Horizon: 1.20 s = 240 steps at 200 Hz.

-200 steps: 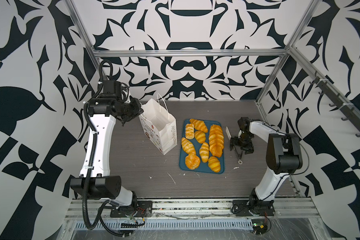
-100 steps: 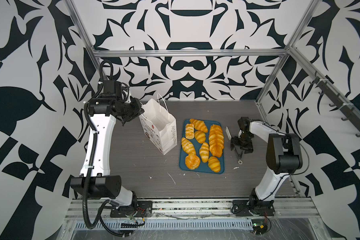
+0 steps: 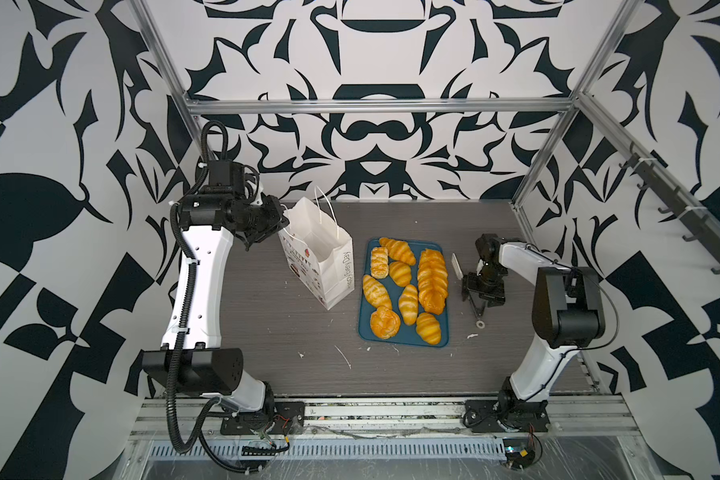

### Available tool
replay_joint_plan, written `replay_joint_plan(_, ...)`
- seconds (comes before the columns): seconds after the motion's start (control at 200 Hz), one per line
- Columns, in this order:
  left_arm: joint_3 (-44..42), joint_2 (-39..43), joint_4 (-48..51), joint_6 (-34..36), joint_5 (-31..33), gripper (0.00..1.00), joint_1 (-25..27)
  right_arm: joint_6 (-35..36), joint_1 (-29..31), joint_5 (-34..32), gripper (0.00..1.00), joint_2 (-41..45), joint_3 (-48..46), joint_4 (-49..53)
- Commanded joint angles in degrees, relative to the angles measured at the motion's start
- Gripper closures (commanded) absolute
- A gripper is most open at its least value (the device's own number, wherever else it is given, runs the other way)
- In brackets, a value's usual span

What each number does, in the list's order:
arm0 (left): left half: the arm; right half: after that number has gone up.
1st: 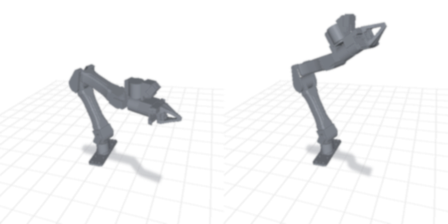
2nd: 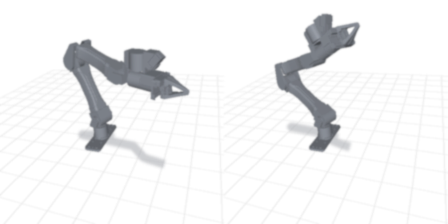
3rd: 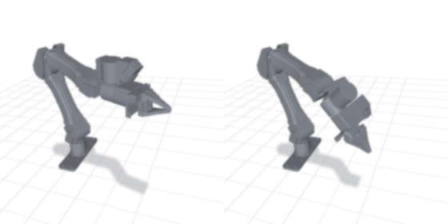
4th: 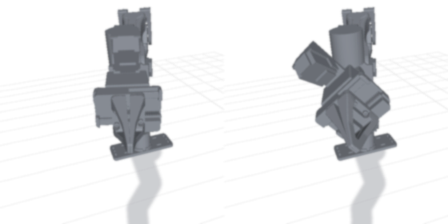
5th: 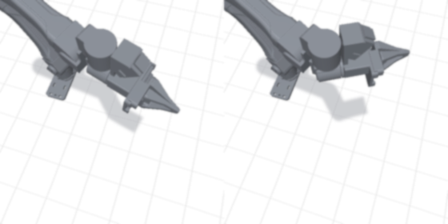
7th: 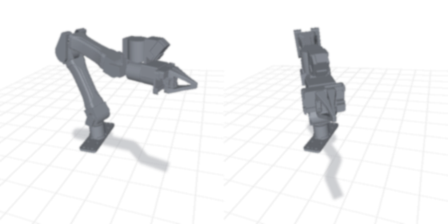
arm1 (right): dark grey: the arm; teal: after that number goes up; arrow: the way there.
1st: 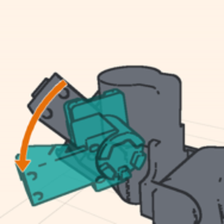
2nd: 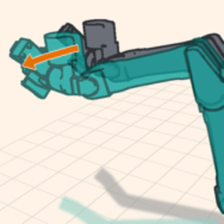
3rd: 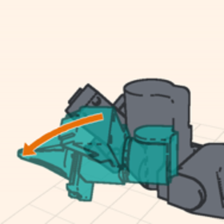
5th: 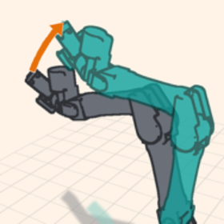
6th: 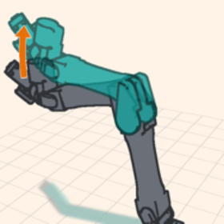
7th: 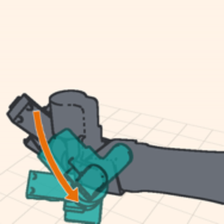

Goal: Place the fake bread into the paper bag
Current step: 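Lower the right gripper onto the silver tongs and grasp them, then lift the tongs off the table with the right gripper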

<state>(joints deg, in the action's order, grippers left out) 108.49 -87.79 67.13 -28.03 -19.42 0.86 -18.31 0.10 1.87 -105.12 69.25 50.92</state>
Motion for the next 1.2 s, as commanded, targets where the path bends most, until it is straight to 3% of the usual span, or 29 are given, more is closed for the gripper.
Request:
replay_joint_plan(0.0,1.87,-0.56,1.69,-0.65,-0.79,1.00,-0.23,-0.42,-0.10,-0.12,0.23,-0.25,1.00,0.55)
replay_joint_plan(0.47,1.66,0.20,1.60,-0.90,-0.79,1.00,-0.16,-0.62,-0.10,0.17,0.35,0.69,0.45,-0.41)
replay_joint_plan(1.195,0.93,1.00,0.96,-1.61,-1.50,1.00,-0.16,-0.85,-0.10,-1.05,0.40,8.64,2.58,4.13)
